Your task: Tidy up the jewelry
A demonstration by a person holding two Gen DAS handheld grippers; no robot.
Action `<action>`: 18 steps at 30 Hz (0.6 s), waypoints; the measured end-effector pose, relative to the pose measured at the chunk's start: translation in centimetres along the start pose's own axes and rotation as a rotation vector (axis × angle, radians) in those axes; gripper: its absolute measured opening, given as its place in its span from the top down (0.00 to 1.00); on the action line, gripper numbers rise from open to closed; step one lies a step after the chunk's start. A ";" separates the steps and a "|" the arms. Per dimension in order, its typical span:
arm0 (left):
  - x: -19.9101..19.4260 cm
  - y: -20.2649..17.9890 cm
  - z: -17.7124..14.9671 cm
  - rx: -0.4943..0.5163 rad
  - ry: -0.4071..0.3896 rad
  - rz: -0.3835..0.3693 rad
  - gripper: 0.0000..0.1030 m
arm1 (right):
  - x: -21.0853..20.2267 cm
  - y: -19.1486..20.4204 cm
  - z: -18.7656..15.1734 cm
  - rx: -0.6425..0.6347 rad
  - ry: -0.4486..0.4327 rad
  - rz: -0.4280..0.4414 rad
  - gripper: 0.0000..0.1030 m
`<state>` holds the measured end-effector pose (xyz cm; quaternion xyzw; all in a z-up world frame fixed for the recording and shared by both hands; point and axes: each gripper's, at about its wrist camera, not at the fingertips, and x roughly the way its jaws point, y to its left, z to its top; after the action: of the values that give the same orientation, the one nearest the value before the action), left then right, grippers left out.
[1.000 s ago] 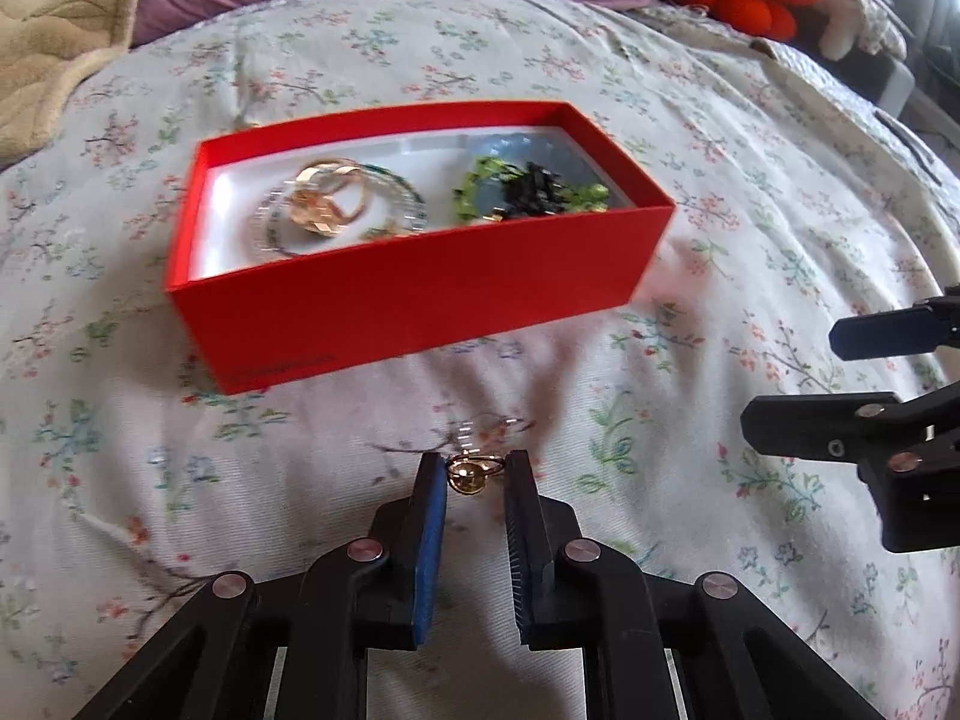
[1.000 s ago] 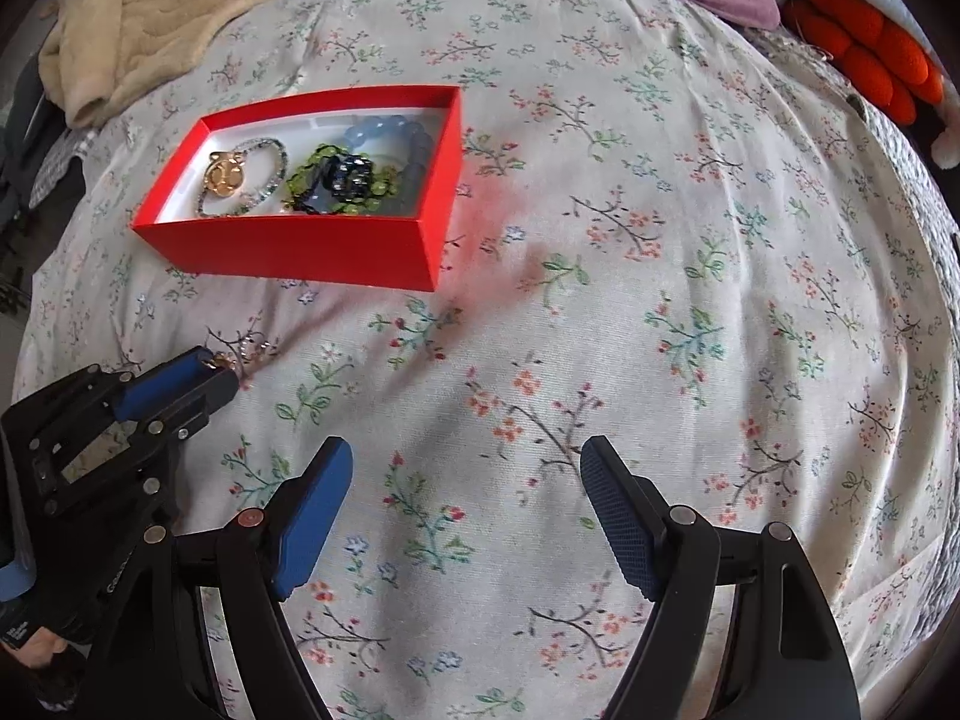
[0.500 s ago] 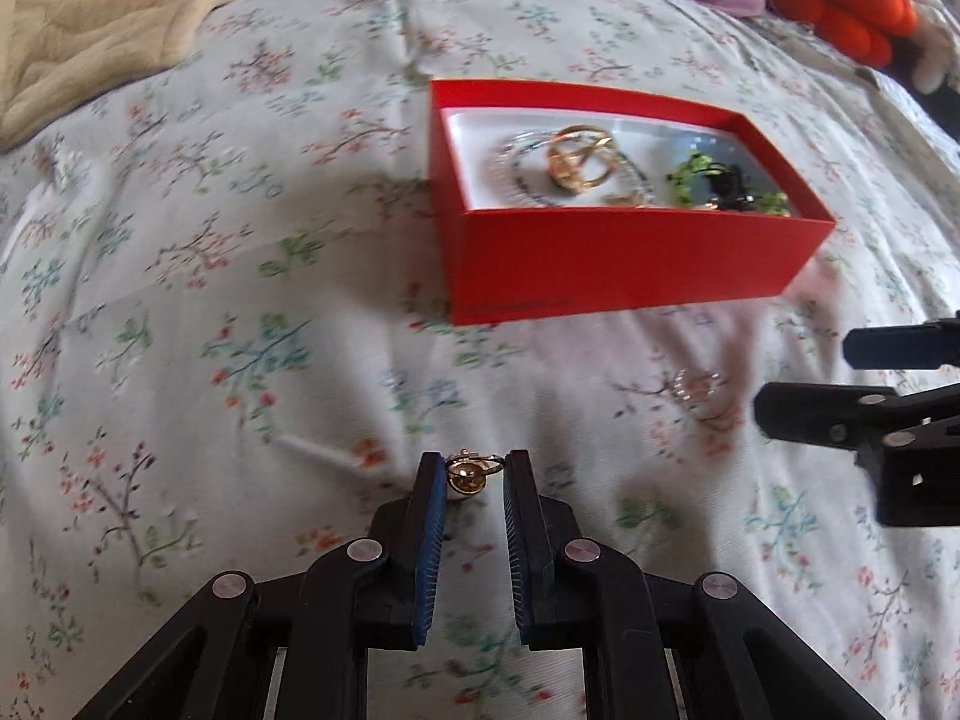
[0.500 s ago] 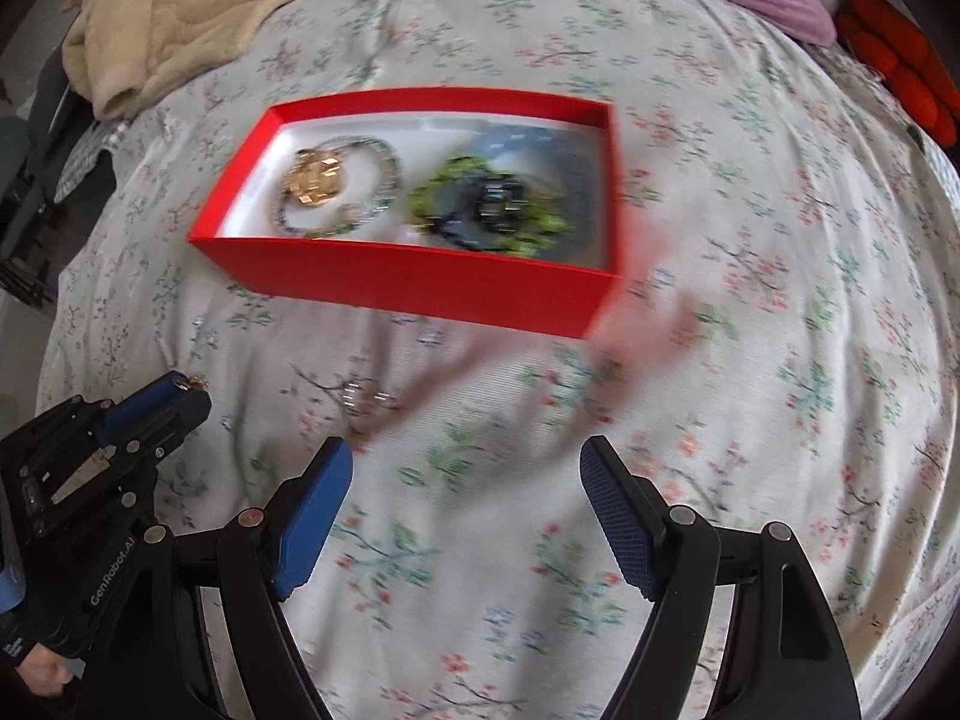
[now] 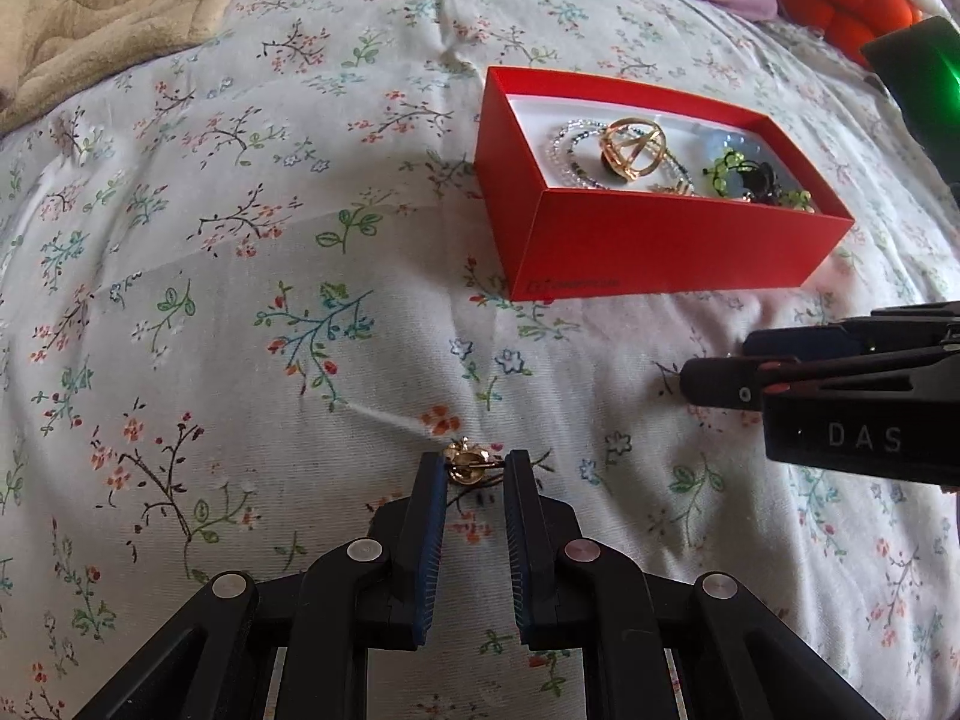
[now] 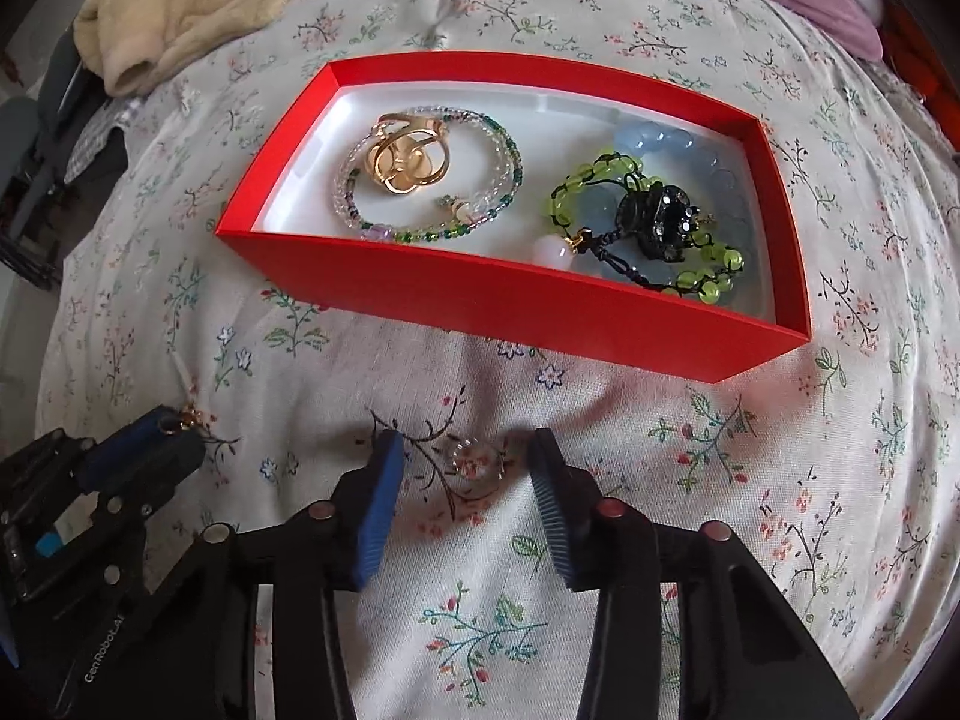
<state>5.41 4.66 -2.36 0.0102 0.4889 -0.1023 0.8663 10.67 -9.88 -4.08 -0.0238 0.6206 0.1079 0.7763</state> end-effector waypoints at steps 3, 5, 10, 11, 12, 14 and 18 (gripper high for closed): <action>0.1 0.1 0.1 -0.005 0.002 -0.001 0.87 | 0.0 0.1 -0.1 -0.006 0.000 -0.013 0.62; 0.2 0.1 0.1 -0.009 0.005 0.001 0.86 | 0.1 0.2 -0.1 -0.013 0.004 -0.020 0.64; 0.2 0.0 0.0 -0.013 0.010 0.001 0.87 | 0.1 -0.1 -0.2 -0.011 0.013 -0.010 0.70; 0.2 0.1 0.0 -0.011 0.011 0.001 0.87 | 0.1 -0.3 -0.3 -0.011 0.013 -0.009 0.72; 0.2 0.1 0.0 -0.011 0.012 0.001 0.87 | 0.1 -0.4 -0.4 -0.011 0.012 -0.009 0.74; 0.2 0.1 0.0 -0.011 0.013 0.000 0.87 | 0.0 -0.5 -0.5 -0.009 0.010 -0.011 0.77; 0.2 -0.1 -0.1 -0.010 0.015 -0.003 0.87 | -0.2 -0.9 -0.8 -0.003 0.006 -0.008 0.80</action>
<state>5.41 4.57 -2.54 0.0060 0.4956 -0.1010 0.8626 10.06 -10.87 -4.18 -0.0279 0.6225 0.1058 0.7749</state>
